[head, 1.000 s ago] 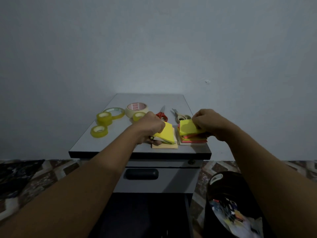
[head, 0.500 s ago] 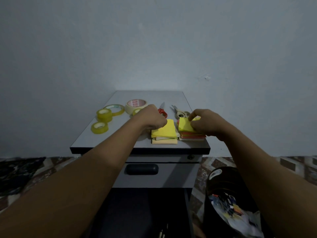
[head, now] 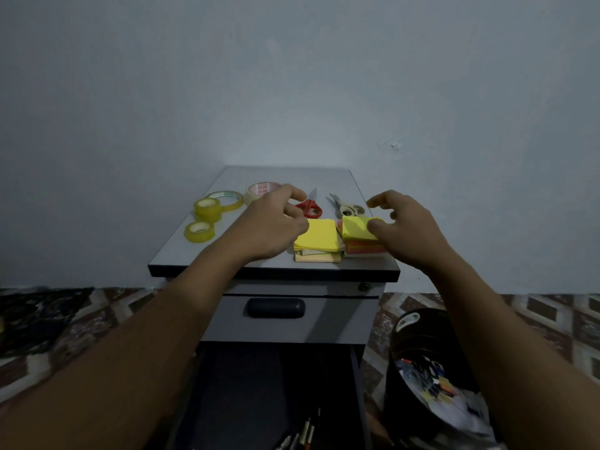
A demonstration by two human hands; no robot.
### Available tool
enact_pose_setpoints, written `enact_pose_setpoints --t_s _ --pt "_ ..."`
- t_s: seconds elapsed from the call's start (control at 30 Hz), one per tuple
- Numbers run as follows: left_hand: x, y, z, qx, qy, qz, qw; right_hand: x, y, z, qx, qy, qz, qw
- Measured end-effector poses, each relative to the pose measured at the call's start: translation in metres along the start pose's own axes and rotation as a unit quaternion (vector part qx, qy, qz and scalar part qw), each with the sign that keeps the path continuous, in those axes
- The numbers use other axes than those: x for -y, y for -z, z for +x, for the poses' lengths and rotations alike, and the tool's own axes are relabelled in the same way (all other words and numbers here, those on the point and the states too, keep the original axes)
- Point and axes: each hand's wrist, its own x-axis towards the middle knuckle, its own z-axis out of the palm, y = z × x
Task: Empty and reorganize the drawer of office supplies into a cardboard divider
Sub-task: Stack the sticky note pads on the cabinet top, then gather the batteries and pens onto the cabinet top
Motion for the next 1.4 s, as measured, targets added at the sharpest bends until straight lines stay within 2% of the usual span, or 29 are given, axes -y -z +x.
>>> enact_pose_setpoints --t_s 0.13,0.23,0.4,0.57,0.7,0.87,1.03,1.23,1.4 --pt "0.014 0.015 -0.033 -0.008 -0.008 -0.019 1.0 0.011 0.0 -0.028 -0.039 0.025 0.024 0.999" --pt "0.03 0.023 -0.058 -0.028 0.008 -0.041 0.999 0.015 -0.01 -0.055 -0.019 0.016 0.081 0.996" --pt "0.076 0.009 -0.094 -0.02 0.068 -0.071 0.995 0.002 -0.056 -0.102 0.066 -0.017 0.139 0.988" --pt "0.138 -0.038 -0.126 0.059 0.151 -0.069 0.984 -0.022 -0.123 -0.158 0.204 -0.104 0.19 0.955" --pt "0.18 -0.083 -0.158 0.171 0.202 -0.021 0.964 -0.05 -0.17 -0.202 0.323 -0.159 0.136 0.923" --pt "0.217 -0.119 -0.193 0.313 0.263 0.006 0.913 -0.071 -0.201 -0.241 0.471 -0.173 0.057 0.863" --pt "0.233 -0.14 -0.212 0.378 0.276 0.046 0.883 -0.083 -0.225 -0.259 0.496 -0.112 -0.085 0.857" --pt "0.244 -0.159 -0.224 0.38 0.235 0.128 0.886 -0.084 -0.227 -0.265 0.504 -0.064 -0.133 0.851" --pt "0.248 -0.161 -0.223 0.351 0.224 0.147 0.897 -0.084 -0.228 -0.261 0.494 -0.065 -0.096 0.862"
